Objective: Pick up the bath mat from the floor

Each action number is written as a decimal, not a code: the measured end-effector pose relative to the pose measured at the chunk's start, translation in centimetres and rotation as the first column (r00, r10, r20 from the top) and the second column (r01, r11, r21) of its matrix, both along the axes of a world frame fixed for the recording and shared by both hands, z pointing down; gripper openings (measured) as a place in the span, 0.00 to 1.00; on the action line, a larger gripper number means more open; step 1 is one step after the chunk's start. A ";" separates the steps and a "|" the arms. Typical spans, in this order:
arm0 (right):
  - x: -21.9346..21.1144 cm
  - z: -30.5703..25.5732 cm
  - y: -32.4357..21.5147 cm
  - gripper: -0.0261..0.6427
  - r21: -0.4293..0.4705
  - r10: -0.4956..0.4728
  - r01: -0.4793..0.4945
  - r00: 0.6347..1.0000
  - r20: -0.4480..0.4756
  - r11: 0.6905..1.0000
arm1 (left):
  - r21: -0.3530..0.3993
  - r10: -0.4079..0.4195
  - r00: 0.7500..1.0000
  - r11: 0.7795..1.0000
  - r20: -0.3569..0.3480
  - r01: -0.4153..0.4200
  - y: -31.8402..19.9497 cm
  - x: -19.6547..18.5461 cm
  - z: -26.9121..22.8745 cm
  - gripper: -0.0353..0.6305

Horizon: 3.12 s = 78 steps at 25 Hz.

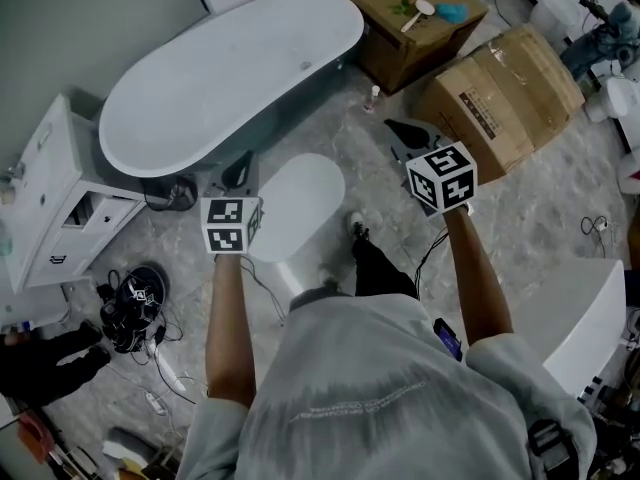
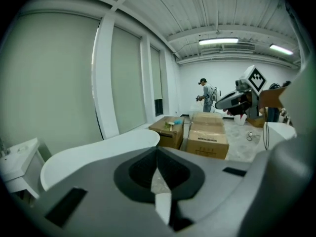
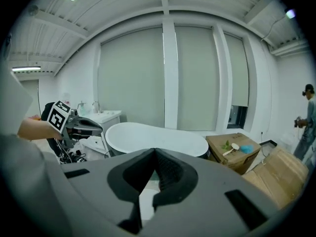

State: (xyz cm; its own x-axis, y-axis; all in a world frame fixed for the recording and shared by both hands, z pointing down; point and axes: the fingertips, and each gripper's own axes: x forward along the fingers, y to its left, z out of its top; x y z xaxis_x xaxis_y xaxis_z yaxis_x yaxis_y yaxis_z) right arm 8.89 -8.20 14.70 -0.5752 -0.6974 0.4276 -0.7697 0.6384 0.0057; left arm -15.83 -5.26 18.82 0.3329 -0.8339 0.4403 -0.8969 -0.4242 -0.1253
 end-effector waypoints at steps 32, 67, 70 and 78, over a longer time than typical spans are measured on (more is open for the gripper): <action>0.0 38.2 -18.7 0.06 -0.316 -0.056 0.032 0.996 -0.065 0.948 | -0.362 -0.011 1.000 0.932 0.025 0.019 -15.2 0.7 36.8 0.08; -7.4 85.8 -20.7 0.42 -0.439 -0.263 0.202 0.961 -0.082 0.875 | -0.380 -0.098 0.995 0.920 0.008 0.093 -12.0 -5.7 78.2 0.08; -7.9 89.5 -21.0 0.45 -0.490 -0.287 0.202 0.952 -0.104 0.848 | -0.389 -0.124 0.992 0.914 -0.003 0.113 -11.6 -6.5 79.2 0.08; -9.2 95.1 -20.7 0.48 -0.530 -0.316 0.208 0.941 -0.121 0.822 | -0.395 -0.147 0.989 0.909 -0.006 0.133 -11.4 -7.1 81.6 0.08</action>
